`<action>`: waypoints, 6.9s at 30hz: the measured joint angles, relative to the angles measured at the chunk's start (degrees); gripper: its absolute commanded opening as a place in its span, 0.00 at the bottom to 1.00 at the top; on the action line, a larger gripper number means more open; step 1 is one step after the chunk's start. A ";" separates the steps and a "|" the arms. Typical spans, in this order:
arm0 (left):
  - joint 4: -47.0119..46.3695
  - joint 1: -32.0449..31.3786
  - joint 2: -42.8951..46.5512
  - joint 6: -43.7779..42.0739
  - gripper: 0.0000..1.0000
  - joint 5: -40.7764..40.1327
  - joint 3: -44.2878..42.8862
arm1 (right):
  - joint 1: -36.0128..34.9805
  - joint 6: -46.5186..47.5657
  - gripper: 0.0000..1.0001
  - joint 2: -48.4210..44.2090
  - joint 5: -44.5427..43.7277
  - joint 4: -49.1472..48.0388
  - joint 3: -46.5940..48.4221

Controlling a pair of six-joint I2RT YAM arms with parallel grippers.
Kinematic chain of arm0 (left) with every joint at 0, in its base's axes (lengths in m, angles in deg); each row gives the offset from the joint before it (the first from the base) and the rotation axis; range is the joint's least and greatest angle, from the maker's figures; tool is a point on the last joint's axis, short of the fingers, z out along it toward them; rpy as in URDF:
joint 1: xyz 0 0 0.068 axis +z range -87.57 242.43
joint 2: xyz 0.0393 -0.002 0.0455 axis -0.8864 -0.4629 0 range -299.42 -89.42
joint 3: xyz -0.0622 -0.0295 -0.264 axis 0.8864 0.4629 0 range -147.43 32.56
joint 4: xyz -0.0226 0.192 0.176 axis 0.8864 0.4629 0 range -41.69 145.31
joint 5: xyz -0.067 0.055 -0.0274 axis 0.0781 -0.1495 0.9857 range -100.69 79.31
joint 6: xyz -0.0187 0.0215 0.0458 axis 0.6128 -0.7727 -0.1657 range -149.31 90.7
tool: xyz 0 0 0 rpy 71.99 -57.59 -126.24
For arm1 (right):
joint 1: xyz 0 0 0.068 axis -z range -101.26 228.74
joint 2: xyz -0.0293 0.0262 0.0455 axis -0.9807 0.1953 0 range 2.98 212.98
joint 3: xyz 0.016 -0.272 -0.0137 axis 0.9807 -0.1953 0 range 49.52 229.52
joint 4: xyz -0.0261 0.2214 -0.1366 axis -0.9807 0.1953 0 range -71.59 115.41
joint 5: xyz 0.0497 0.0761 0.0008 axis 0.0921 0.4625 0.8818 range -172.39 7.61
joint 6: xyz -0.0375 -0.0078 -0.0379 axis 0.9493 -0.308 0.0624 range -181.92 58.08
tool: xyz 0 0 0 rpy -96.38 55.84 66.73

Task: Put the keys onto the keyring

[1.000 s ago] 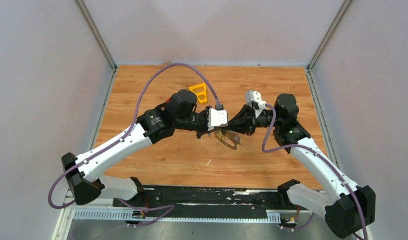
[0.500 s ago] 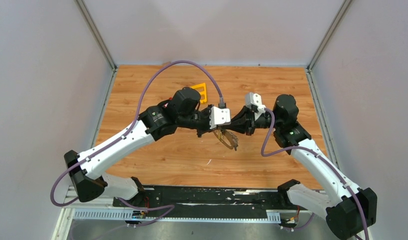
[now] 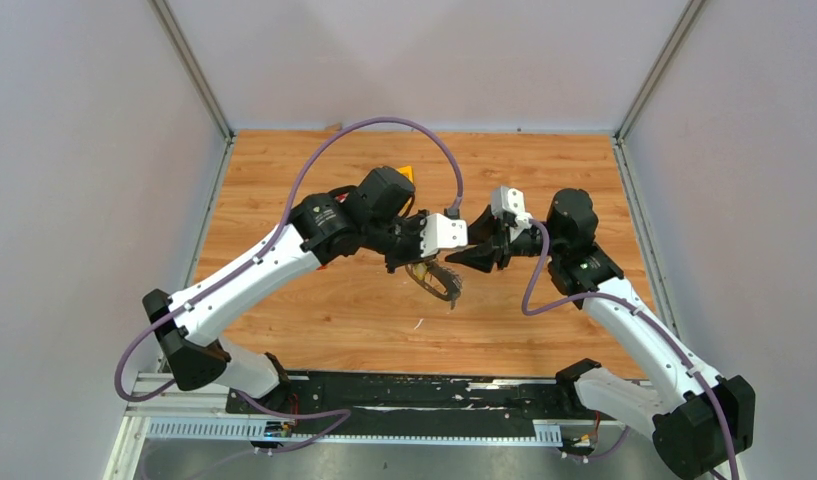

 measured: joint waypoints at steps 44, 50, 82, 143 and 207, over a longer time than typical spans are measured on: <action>17.88 0.11 -9.81 13.42 0.00 -4.20 -15.52 | -3.82 0.55 0.38 3.17 -3.74 -2.73 -2.34; 17.11 0.04 -9.79 13.49 0.00 -2.45 -15.04 | -3.89 -4.66 0.34 4.50 -2.51 -8.90 -4.50; 15.04 0.09 -9.03 14.36 0.00 -0.66 -13.00 | -4.28 -12.52 0.18 7.10 0.94 -17.59 -5.60; 11.02 0.11 -5.35 14.49 0.00 0.61 -7.98 | -6.27 -12.92 0.00 7.80 1.99 -16.74 -5.57; -35.54 2.75 17.18 9.92 0.00 11.39 26.34 | -1.51 -24.81 0.00 4.83 5.77 -28.94 -5.62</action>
